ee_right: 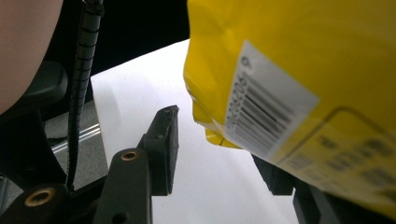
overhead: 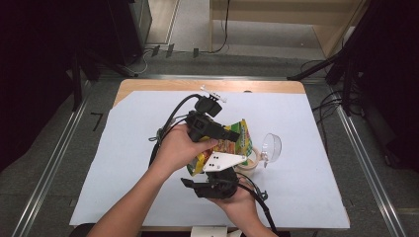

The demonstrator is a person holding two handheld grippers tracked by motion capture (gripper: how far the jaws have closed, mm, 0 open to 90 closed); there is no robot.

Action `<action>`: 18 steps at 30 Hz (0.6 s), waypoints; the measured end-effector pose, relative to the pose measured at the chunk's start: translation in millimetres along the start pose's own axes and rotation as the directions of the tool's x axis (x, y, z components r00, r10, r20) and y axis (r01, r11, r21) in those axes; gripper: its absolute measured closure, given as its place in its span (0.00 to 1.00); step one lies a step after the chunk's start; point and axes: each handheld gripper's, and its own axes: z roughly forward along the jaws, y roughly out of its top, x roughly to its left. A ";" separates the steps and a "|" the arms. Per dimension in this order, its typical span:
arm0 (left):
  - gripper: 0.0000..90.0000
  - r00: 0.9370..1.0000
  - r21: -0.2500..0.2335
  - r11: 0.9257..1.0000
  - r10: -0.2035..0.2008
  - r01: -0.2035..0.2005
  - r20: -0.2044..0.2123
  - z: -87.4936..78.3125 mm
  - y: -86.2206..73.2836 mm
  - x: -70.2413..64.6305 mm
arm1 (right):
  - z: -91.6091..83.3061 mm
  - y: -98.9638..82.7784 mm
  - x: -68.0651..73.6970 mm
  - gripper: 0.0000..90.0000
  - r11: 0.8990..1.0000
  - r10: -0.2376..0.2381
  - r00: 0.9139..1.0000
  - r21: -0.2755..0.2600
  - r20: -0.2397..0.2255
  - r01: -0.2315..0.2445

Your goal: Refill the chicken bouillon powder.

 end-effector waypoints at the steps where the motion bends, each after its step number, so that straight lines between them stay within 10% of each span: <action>1: 0.79 1.000 0.003 1.000 -0.004 0.004 0.000 0.0 -0.5 0.4 | 0.4 -0.4 0.4 0.60 1.000 -0.001 1.000 0.003 -0.002 0.001; 18: 0.91 0.999 0.080 0.996 0.046 -0.044 -0.016 2.3 -11.7 6.2 | 7.0 -15.5 0.2 0.57 0.995 -0.083 0.997 0.059 0.003 0.082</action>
